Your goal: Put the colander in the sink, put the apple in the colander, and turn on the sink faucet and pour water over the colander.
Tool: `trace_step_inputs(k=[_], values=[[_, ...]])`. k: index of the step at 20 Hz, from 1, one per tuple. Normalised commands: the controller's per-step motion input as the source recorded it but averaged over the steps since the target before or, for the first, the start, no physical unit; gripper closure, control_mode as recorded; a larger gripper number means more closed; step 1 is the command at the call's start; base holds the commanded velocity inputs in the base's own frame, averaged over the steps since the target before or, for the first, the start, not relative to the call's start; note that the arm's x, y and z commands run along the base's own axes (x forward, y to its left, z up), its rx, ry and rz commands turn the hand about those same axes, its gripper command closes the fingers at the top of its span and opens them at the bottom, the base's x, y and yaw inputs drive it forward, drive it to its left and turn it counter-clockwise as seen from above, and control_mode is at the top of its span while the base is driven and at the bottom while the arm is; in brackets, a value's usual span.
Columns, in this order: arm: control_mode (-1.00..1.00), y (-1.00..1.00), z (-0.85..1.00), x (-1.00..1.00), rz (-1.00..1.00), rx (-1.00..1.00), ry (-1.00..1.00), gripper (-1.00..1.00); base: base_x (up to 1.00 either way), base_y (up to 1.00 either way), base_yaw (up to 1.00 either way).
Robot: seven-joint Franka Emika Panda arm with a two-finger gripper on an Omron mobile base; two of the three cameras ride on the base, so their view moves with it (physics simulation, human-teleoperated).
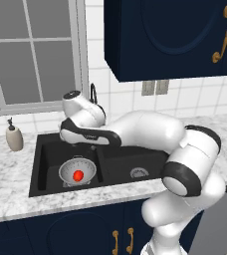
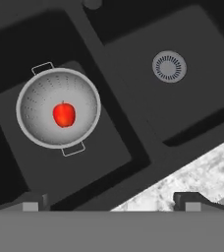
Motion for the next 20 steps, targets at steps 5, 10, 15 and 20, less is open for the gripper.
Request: trace_step_inputs(k=[5,10,15,20], values=[[-1.0,-0.48,0.44,-0.05,0.08,0.0,-0.12,-1.0,0.0,0.0,0.0],[-1.0,-0.41,0.3,-0.02,0.05,0.0,-0.22,-1.0,0.0,0.0,0.0],[-1.0,-0.27,0.36,-0.01,0.05,0.0,-0.22,-1.0,0.0,0.0,0.0],[-1.0,0.0,0.43,0.02,0.02,0.01,-0.17,-1.0,0.0,0.0,0.0]])
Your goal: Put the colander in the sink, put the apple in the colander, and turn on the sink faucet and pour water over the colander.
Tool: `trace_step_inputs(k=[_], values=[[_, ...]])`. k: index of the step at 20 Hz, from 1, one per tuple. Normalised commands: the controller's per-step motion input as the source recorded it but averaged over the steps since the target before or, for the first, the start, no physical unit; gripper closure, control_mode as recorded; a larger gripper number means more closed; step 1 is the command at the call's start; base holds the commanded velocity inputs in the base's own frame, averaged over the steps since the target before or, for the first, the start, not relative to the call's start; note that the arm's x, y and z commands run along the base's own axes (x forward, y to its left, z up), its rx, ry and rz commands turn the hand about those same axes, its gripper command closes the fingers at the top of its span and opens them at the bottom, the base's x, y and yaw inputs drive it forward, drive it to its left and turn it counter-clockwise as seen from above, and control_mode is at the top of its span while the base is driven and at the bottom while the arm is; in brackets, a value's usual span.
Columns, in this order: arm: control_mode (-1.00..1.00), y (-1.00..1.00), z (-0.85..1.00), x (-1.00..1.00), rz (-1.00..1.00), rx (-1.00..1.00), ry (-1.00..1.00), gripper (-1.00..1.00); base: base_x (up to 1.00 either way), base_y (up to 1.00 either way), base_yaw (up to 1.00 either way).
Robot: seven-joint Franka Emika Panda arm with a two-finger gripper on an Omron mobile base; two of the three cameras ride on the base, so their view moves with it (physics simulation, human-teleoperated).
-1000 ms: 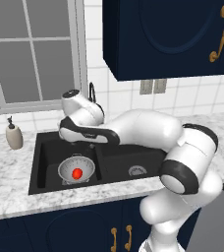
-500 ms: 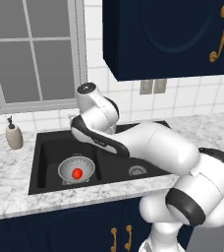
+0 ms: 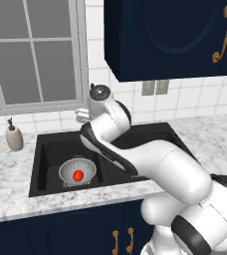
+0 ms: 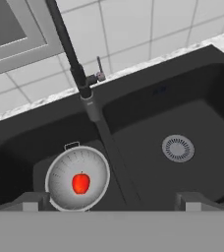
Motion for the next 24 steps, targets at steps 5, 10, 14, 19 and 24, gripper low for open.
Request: trace_step_inputs(k=[5,10,14,19,24], values=[[-1.0,-0.05,0.54,0.03,0.03,0.03,0.01,-1.0,0.0,0.0,0.0],[-1.0,-0.16,0.03,0.31,0.04,0.0,0.02,-1.0,0.0,0.0,0.0],[-1.0,-0.13,0.0,0.52,0.03,0.01,0.0,-1.0,0.0,0.0,0.0],[-1.0,0.0,0.0,0.6,0.05,0.0,0.0,-1.0,0.0,0.0,0.0],[-1.0,0.1,-0.05,0.54,0.07,0.0,0.0,-1.0,0.0,0.0,0.0]])
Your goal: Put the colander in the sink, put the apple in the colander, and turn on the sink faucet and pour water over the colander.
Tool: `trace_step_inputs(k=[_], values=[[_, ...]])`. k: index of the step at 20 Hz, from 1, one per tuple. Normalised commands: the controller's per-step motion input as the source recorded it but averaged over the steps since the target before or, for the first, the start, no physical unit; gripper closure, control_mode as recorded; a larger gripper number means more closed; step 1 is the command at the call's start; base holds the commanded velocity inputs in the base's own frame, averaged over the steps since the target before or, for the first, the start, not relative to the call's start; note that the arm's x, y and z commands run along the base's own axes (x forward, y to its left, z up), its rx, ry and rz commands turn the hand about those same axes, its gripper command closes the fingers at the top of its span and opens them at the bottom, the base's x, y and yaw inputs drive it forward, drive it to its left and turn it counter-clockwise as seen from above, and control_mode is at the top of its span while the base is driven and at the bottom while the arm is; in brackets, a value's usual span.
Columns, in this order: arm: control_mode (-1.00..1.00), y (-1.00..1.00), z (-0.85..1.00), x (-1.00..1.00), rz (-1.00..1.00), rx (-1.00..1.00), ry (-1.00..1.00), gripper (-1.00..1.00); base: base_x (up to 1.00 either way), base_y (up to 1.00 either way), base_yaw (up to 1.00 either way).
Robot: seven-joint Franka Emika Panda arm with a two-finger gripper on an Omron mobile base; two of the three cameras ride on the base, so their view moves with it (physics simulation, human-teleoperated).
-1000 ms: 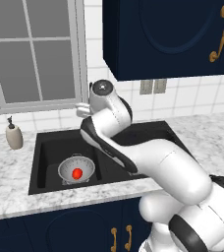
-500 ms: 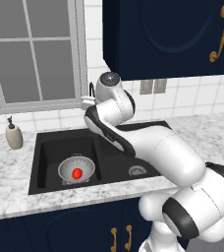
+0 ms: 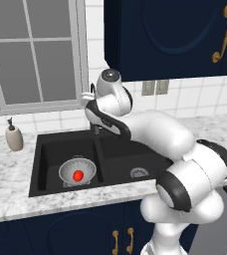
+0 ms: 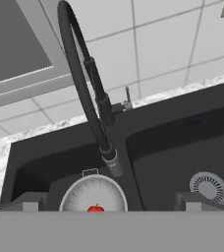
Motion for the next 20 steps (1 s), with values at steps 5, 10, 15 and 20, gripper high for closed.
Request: trace_step_inputs(k=[5,10,15,20], values=[[-1.0,0.24,-0.22,0.51,0.04,0.0,0.0,-1.0,0.0,0.0,0.0],[-1.0,0.06,-0.14,0.27,0.0,0.0,-0.01,-1.0,0.0,0.0,0.0],[-1.0,0.0,-0.11,0.28,0.0,0.0,-0.03,-1.0,0.0,0.0,0.0],[-1.0,0.0,-0.05,0.17,0.0,0.0,-0.01,-1.0,0.0,0.0,0.0]])
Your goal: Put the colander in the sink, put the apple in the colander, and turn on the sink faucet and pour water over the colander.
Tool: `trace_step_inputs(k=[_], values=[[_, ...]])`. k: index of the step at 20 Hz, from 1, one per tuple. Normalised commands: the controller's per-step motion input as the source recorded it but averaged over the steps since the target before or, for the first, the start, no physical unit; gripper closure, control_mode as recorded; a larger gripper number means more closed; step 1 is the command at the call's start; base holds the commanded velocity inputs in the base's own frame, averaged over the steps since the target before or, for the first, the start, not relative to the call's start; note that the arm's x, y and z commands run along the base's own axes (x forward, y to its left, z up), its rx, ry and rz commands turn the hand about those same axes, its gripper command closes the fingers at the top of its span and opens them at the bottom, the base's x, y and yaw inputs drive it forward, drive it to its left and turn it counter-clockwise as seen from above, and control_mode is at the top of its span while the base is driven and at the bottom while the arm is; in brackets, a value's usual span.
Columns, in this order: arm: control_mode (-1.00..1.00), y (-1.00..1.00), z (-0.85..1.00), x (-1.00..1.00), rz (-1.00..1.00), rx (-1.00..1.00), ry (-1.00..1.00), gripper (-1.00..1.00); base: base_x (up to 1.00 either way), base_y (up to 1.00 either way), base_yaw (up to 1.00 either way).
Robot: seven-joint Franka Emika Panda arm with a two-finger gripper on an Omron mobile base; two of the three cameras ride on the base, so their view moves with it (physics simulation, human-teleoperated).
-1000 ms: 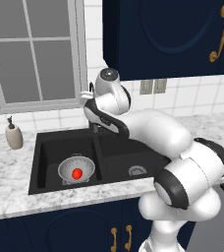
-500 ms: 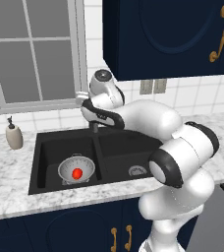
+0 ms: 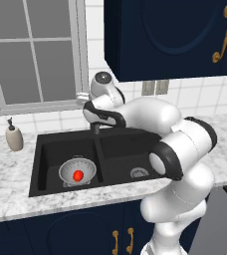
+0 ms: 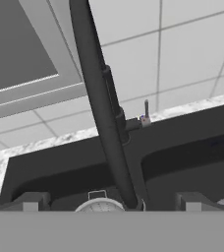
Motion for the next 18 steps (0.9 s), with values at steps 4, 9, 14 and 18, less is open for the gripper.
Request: trace_step_inputs(k=[4,9,14,18], values=[[-1.0,0.0,-0.1,0.32,0.0,0.0,0.0,-1.0,0.0,0.0,0.0],[-1.0,0.0,-0.09,0.29,0.0,0.0,0.0,-1.0,0.0,0.0,0.0],[-1.0,0.0,-0.08,0.29,0.0,0.0,0.0,-1.0,0.0,0.0,0.0],[-1.0,0.06,-0.07,0.32,0.0,0.0,0.0,-1.0,0.0,0.0,0.0]])
